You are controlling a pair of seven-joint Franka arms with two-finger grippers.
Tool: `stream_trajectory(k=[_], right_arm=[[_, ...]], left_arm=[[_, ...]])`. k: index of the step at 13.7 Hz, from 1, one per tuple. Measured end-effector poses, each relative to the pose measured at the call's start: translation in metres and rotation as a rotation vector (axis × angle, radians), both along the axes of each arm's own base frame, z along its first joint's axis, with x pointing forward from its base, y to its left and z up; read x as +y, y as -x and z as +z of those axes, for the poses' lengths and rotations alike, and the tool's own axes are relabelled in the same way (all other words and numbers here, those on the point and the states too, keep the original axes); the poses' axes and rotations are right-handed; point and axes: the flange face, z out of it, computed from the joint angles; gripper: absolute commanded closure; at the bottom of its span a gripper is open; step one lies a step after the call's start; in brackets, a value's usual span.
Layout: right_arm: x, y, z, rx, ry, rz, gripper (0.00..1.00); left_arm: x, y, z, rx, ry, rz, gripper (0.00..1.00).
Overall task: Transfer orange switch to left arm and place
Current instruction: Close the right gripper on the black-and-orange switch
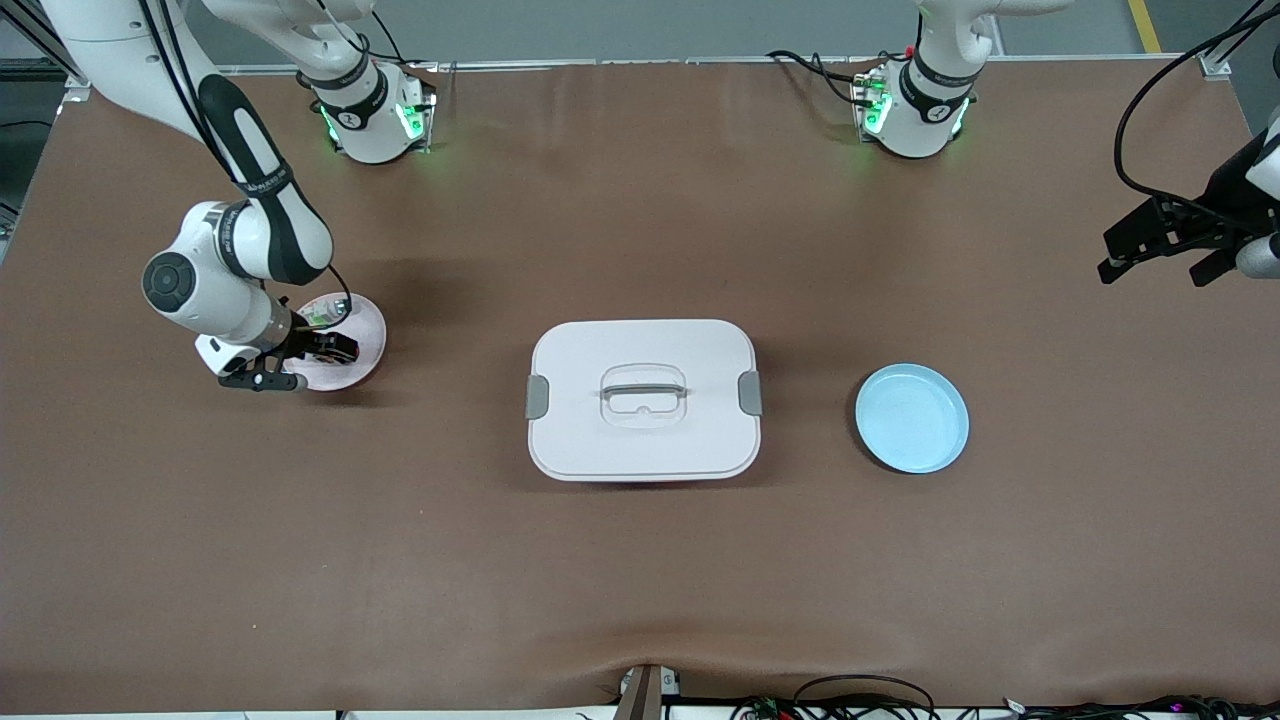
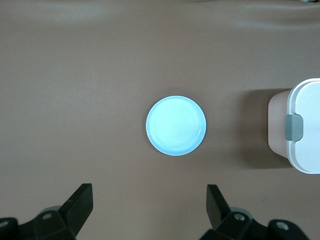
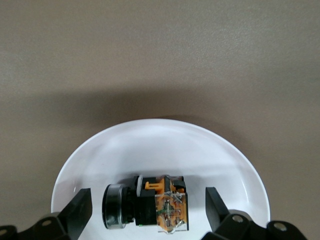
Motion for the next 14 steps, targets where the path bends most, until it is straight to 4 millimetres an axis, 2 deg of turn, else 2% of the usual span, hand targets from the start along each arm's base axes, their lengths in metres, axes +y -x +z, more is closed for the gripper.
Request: stream_trajectory(k=[14], right_arm=[[0.0, 0.011, -0.011, 0.031, -0.002, -0.004, 0.0]], left_arm=[[0.0, 0.0, 0.0, 0.0, 0.0, 0.001, 0.0]])
